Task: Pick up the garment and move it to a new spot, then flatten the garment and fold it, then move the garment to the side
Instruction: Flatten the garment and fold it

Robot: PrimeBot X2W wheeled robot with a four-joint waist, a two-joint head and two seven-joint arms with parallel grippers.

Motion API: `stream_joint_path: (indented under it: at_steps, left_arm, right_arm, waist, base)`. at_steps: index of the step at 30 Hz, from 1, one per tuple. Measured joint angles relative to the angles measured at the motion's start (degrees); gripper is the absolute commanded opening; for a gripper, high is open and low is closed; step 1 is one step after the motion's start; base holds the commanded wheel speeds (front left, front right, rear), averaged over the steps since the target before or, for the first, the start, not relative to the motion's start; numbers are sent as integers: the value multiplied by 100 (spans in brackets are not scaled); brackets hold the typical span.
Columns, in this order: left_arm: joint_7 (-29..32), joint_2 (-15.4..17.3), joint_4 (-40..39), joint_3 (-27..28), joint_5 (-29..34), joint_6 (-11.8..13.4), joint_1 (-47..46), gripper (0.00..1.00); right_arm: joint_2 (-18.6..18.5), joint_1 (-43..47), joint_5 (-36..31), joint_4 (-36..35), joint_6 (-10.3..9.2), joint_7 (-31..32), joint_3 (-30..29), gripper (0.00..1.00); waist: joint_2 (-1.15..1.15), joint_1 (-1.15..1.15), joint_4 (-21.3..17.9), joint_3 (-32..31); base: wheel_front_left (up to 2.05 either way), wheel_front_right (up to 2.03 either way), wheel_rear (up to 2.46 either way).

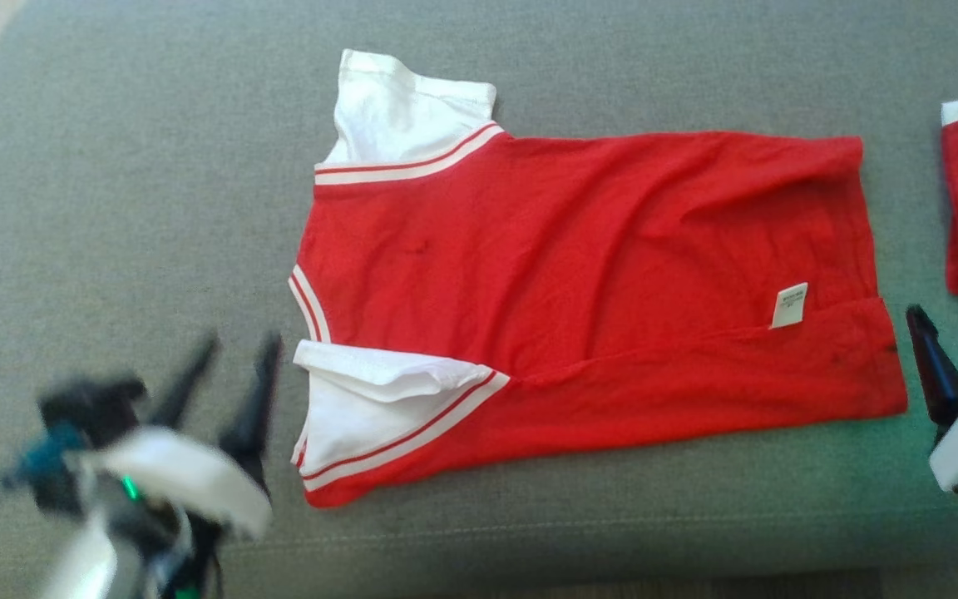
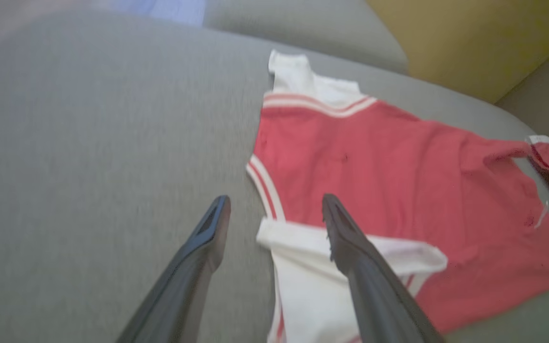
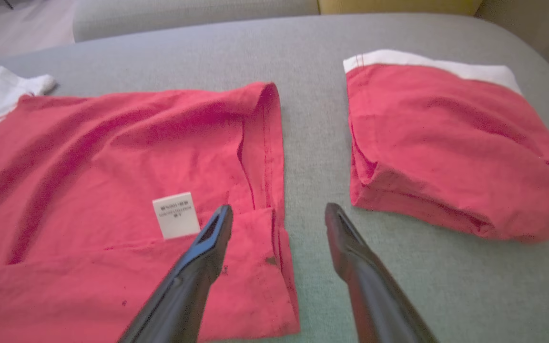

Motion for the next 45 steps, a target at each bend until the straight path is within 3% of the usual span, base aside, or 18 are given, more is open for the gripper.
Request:
stream_joint_path:
  at_steps: [2, 7, 11, 18, 26, 44, 45]
  left_arm:
    - [92, 164, -92, 81, 101, -22, -565, 100]
    - [709, 354, 207, 40, 109, -448, -2382, 100]
    - [1281, 378, 1087, -153, -32, -834, -3698, 100]
    - [2052, 665, 2664, -559, 73, -1182, -5255, 100]
    - [2168, 900, 3783, -898, 163, -1274, -6130, 100]
    - [1924, 1215, 4715, -1673, 40, -1319, -6654, 100]
    - [1924, 1215, 4741, -1715, 4, -1318, -6671, 75]
  right_arm:
    - [89, -40, -43, -157, 0, -147, 68, 100]
    - [220, -421, -118, -160, 0, -304, 456, 100]
    - [220, -740, -142, -86, 0, -399, 715, 100]
    - [215, -1269, -133, 168, 0, -598, 1252, 100]
    - [218, -1563, -19, 515, 0, -915, 1592, 100]
    - [222, -1764, 69, 769, 0, -1249, 1706, 100]
    - [221, -1764, 69, 769, 0, -1249, 1704, 100]
  waist:
    - [0, 0, -25, 67]
    - [0, 1, -102, 338]
    - [0, 1, -192, 638]
    - [0, 2, -525, 1175]
    - [0, 1, -1029, 1630]
    - [0, 0, -1440, 1852]
    - [0, 0, -1434, 1848]
  base:
    - [0, 0, 0]
    - [0, 0, 0]
    - [0, 0, 0]
    - [0, 0, 0]
    - [0, 0, 0]
    - [0, 0, 0]
    - [0, 0, 0]
